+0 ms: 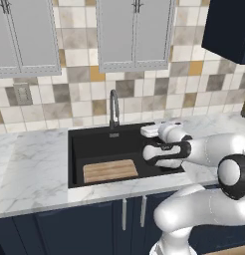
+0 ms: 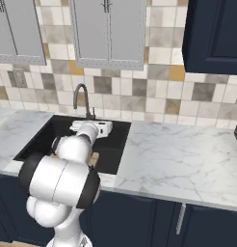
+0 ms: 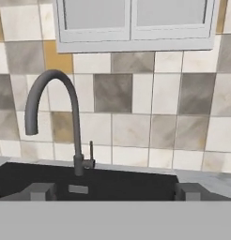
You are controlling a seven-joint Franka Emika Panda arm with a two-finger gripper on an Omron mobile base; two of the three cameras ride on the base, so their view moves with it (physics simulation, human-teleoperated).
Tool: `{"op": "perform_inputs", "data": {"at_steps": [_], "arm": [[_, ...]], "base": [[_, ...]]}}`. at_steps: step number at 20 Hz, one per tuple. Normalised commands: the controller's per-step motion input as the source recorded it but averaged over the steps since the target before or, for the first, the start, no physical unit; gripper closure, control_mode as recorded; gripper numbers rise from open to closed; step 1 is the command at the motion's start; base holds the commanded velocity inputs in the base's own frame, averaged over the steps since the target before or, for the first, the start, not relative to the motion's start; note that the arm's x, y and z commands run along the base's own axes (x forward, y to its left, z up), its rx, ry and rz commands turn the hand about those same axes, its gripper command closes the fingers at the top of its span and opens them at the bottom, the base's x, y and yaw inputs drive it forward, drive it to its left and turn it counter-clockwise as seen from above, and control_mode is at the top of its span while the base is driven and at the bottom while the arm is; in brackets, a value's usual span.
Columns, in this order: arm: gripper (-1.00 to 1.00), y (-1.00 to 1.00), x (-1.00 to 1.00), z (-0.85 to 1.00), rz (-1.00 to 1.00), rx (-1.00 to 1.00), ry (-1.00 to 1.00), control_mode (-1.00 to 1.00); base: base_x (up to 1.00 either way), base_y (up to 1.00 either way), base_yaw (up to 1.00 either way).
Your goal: Turn on the sink faucet with hot water and rinse the cutting board for ten seconds, then turn off the faucet. Push the cutting board to reach the water if necessary.
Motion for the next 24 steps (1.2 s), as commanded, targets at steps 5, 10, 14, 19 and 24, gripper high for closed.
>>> {"op": "perform_inputs", "data": {"at_steps": [5,10,14,19,24], "arm": [[-1.00,0.00,0.33,-0.26,0.00,0.00,-0.02,-1.00],[-1.00,0.00,0.31,-0.07,0.00,0.00,0.00,-1.00],[-1.00,0.01,0.37,-0.14,0.00,0.00,0.00,-1.00],[-1.00,0.06,0.25,-0.12,0.00,0.00,0.00,-1.00],[-1.00,0.25,0.15,-0.15,0.00,0.00,-0.01,-1.00]], "base": [[0.00,0.00,0.00],[0.00,0.00,0.00],[0.00,0.00,0.00],[0.00,0.00,0.00],[0.00,0.00,0.00]]}}
